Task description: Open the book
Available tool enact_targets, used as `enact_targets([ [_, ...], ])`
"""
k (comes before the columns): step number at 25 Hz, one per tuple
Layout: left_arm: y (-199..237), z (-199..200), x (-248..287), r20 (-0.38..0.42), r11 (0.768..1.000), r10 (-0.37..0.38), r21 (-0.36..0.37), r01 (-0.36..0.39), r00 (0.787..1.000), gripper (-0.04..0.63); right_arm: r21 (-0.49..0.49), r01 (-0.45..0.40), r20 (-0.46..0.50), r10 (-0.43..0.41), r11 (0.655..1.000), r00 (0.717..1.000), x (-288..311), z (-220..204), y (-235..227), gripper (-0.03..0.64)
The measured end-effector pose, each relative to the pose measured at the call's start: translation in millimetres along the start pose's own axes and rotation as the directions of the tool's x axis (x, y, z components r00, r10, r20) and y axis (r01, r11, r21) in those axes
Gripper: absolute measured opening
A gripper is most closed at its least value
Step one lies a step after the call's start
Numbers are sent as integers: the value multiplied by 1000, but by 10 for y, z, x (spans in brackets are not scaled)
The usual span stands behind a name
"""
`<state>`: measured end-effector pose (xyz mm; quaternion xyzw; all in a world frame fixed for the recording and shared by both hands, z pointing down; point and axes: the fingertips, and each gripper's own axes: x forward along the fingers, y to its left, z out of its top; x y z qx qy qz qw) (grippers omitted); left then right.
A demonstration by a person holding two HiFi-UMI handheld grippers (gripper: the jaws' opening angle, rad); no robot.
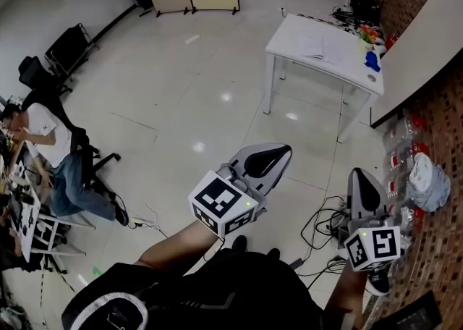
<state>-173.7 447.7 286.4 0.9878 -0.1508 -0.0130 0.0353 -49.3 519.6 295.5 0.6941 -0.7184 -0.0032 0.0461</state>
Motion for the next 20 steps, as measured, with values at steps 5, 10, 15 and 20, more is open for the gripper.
enact_targets([
  [5,-170,60,-50,11,1000,-9,6,9,1000,-2,-22,-3,12,3,1000,1000,-147,85,39,2],
  [10,-287,70,-69,8,1000,-13,6,13,1000,-2,-21,-11,10,11,1000,1000,-237,79,52,2],
  [15,-316,67,-8,11,1000,-5,8,5,1000,-2,-11,-12,18,12,1000,1000,-254,69,-15,2],
  [20,-345,19,-3,-4,1000,-10,-3,10,1000,-2,-10,-5,16,6,1000,1000,-319,67,-17,2],
])
